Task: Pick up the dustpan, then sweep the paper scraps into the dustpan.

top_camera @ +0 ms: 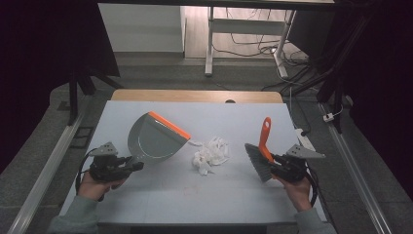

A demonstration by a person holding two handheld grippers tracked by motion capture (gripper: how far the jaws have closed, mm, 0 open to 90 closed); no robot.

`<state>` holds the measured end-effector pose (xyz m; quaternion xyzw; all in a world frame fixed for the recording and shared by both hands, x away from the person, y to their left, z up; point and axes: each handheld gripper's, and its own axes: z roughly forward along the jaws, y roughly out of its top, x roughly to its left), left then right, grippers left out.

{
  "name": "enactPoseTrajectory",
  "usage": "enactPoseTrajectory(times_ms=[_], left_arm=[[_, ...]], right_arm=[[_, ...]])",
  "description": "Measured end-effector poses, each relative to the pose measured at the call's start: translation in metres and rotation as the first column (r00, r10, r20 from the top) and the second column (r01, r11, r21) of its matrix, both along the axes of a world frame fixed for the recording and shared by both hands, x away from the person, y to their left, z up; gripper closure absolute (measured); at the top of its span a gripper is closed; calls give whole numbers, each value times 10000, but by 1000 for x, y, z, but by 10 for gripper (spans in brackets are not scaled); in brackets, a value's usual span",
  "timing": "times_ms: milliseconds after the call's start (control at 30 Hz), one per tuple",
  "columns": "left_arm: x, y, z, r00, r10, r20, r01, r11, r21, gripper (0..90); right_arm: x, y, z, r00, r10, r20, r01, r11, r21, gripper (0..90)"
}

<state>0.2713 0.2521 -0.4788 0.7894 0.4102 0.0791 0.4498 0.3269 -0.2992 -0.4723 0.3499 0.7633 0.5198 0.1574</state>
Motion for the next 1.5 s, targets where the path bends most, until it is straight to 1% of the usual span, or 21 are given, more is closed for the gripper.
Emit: enactPoseTrajectory(times_ms=[133,333,500,567,600,633,667,767,933,967,1133,1167,1267,1500], left_arm=[[-1,-2,1,9998,-198,-37,199,9998,37,611],[-2,-8,3,9987,-506,-70,508,9983,280,611],[-4,-10,3,9979,-632,-148,637,9973,368,611],[-9,-13,4,9959,-882,-223,892,9948,494,611],[-9,-13,4,9959,-882,-223,892,9948,494,611],[-11,-14,4,9946,-1005,-251,1019,9929,611,611],[-11,-15,4,9944,-1022,-260,1037,9926,637,611],[-13,-17,3,9936,-1087,-306,1107,9911,735,611],[-12,-18,1,9913,-1245,-430,1279,9880,863,611],[-12,-18,1,9913,-1245,-430,1279,9880,863,611],[-13,-19,-2,9889,-1380,-542,1427,9853,941,611],[-13,-19,-2,9889,-1380,-542,1427,9853,941,611],[-15,-19,-3,9861,-1542,-611,1598,9820,1008,611],[-17,-19,-7,9846,-1589,-725,1658,9809,1018,611]], right_arm=[[0,0,0,10000,9,3,-9,10000,-7,700],[0,1,1,10000,29,31,-29,10000,-3,700],[-1,3,2,10000,70,63,-69,10000,-15,700],[-1,3,3,9999,38,105,-38,10000,-27,700],[0,3,4,9999,36,125,-36,10000,5,700],[0,3,4,9999,59,151,-59,10000,33,701],[1,4,5,9999,27,154,-28,10000,31,701],[5,10,7,9998,28,188,-28,10000,-6,700],[10,23,9,9994,236,254,-232,9996,-184,700],[10,23,9,9994,236,254,-232,9996,-184,700],[19,34,12,9996,147,223,-142,9996,-246,701],[20,36,13,9996,186,219,-182,9997,-190,701],[23,41,16,9997,142,200,-137,9996,-239,701],[30,48,19,9998,-44,173,47,9998,-176,701]])
